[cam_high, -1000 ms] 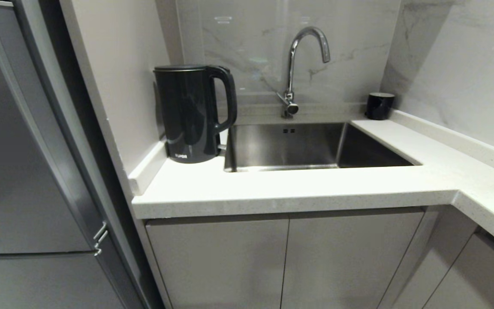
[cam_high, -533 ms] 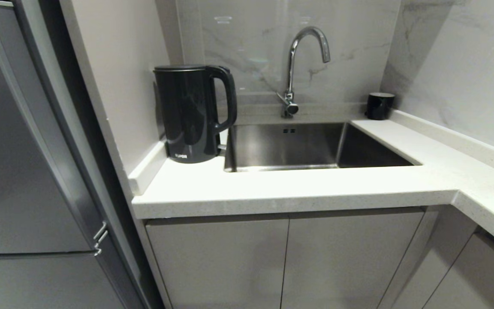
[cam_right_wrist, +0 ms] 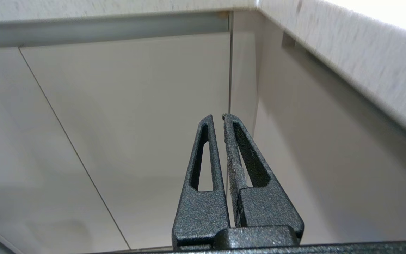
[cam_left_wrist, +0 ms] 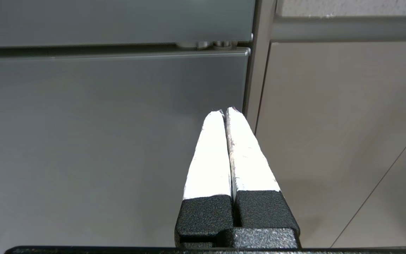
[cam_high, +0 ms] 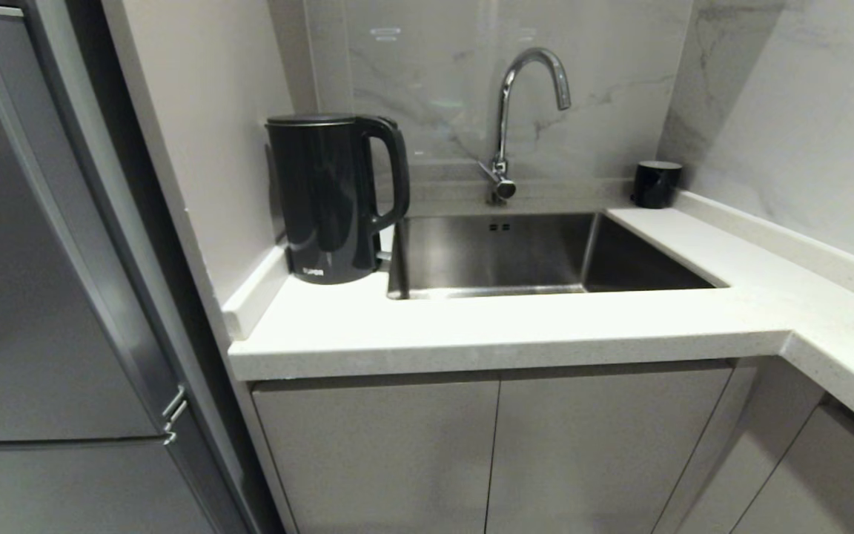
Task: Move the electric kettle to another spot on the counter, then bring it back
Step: Grab the kettle
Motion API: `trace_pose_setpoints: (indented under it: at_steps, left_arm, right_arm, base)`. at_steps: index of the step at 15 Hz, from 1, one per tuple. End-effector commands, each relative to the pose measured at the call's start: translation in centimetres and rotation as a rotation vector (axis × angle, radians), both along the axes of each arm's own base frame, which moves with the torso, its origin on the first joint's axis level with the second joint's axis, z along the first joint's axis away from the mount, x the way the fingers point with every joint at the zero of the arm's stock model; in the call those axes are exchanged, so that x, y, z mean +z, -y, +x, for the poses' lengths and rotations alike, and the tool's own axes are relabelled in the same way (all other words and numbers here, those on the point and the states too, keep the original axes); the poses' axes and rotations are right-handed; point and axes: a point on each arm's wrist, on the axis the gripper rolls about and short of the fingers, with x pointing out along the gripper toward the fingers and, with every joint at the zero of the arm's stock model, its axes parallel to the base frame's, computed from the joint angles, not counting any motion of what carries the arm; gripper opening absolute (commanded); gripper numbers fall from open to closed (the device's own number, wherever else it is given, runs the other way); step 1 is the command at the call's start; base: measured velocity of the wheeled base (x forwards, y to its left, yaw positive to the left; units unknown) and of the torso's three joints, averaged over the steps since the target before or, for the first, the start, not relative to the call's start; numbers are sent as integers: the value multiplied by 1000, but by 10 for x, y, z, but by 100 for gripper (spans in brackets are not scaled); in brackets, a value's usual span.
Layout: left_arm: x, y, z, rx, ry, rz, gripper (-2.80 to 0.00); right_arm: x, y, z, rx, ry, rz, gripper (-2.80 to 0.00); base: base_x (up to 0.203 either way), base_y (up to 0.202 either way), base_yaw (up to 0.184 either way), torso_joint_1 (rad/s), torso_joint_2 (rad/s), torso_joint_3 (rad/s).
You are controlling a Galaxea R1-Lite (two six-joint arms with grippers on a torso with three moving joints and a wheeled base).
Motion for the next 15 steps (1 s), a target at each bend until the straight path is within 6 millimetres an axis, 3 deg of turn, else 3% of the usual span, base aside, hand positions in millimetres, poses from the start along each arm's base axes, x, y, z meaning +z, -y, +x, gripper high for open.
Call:
trace_pose_setpoints:
  at_steps: [1, 15]
  left_arm:
    - [-1, 0, 0, 0, -6, 0, -280]
    - [-1, 0, 0, 0, -4, 0, -280]
  right_arm:
    - [0, 0, 0, 1, 0, 0, -280]
    - [0, 0, 0, 1, 0, 0, -280]
  base:
    - [0, 0, 0, 27, -266, -243]
    - [0, 0, 0, 104, -479, -372]
